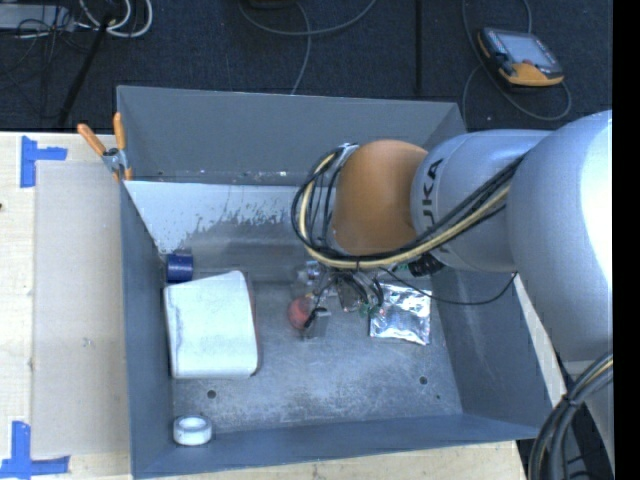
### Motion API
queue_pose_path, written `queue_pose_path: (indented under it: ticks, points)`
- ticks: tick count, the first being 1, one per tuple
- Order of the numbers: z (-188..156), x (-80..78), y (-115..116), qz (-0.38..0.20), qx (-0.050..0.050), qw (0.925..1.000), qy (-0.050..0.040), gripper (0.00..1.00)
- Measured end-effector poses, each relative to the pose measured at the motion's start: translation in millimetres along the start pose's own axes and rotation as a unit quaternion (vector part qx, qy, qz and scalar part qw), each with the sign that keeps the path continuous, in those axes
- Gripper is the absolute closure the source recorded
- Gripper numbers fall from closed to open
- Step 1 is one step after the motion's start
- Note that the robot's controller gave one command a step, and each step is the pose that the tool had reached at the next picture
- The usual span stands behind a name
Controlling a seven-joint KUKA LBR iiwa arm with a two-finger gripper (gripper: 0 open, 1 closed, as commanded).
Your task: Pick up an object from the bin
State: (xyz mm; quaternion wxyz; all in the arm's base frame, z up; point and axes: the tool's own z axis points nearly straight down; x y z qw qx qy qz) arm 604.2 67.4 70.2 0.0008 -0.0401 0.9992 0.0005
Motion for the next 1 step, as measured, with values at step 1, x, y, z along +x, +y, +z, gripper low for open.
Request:
queue_pose_path:
  ticks: [1]
  points:
    - [-175.6, 13.1, 22.4, 0.012, 0.000, 0.9999, -0.0037, 1.00]
